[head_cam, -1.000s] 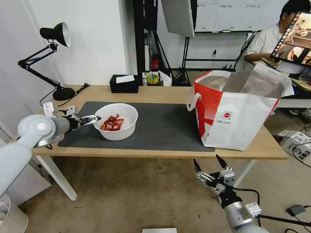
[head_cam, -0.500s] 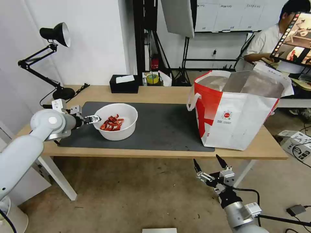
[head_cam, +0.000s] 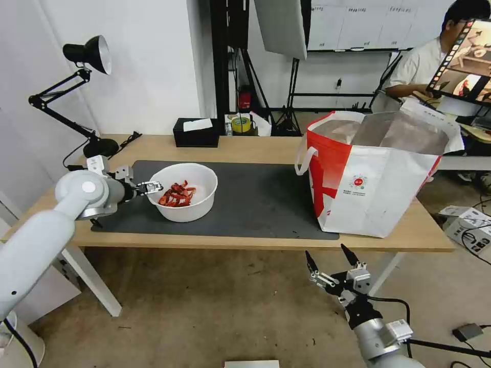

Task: Pick up the trash from the table and place it into the takeout bag.

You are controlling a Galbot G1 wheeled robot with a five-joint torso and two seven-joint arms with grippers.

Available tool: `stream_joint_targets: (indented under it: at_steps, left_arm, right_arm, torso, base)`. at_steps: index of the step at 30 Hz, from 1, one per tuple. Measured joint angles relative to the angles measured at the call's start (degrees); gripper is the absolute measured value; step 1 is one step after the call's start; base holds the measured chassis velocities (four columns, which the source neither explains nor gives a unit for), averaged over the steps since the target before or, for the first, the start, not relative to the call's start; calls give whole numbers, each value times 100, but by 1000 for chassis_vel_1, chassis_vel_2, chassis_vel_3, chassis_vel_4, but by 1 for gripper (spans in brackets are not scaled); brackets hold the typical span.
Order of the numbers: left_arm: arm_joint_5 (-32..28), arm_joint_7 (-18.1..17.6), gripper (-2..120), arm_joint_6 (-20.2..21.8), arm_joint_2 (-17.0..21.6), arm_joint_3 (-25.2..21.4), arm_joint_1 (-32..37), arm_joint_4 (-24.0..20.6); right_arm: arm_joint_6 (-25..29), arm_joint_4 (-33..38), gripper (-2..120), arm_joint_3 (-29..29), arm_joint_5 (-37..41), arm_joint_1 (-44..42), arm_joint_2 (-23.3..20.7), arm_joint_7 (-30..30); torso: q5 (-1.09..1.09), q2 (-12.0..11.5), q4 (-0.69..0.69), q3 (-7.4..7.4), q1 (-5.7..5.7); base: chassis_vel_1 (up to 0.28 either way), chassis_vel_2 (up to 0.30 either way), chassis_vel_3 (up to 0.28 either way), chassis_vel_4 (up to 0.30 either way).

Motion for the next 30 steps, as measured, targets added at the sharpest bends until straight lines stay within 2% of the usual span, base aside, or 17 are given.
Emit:
stream_joint_targets:
  at_steps: [3, 11, 18, 19, 21, 22, 25, 27, 30]
  left_arm:
    - [18, -83, 97, -2, -9, 53, -13, 9]
    - [30, -168, 78, -7, -10, 123, -16, 10]
    - [32, -169, 49, -14, 24, 192, -20, -25]
    - [32, -169, 49, -14, 24, 192, -20, -25]
    - [32, -186, 37, -14, 37, 210, -20, -33]
    - [32, -186, 37, -14, 37, 210, -20, -33]
    - [23, -190, 24, -14, 45, 210, -9, -40]
    - [19, -190, 19, -14, 45, 202, 0, -46]
    - [-43, -21, 5, -18, 40, 180, 17, -68]
  right_arm:
    - [0, 0, 100, 0, 0, 0, 0, 0]
    - [0, 0, 100, 0, 0, 0, 0, 0]
    - [0, 0, 100, 0, 0, 0, 0, 0]
    - [0, 0, 100, 0, 0, 0, 0, 0]
    - [0, 0, 100, 0, 0, 0, 0, 0]
    - [0, 0, 100, 0, 0, 0, 0, 0]
    - [0, 0, 100, 0, 0, 0, 0, 0]
    - [0, 0, 100, 0, 0, 0, 0, 0]
    - [0, 0, 100, 0, 0, 0, 0, 0]
  torso:
    - [0, 0, 0, 0, 0]
    - [0, 0, 0, 0, 0]
    - [0, 0, 1, 0, 0]
    - [0, 0, 1, 0, 0]
    - [0, 0, 1, -1, 0]
    - [0, 0, 1, -1, 0]
    - [-1, 0, 0, -1, 0]
    - [-1, 0, 0, 0, 0]
    - [-1, 0, 0, 0, 0]
  base:
    - [0, 0, 0, 0]
    - [0, 0, 0, 0]
    - [0, 0, 0, 0]
    - [0, 0, 0, 0]
    - [0, 0, 0, 0]
    - [0, 0, 0, 0]
    - [0, 0, 0, 0]
    - [0, 0, 0, 0]
    - [0, 0, 0, 0]
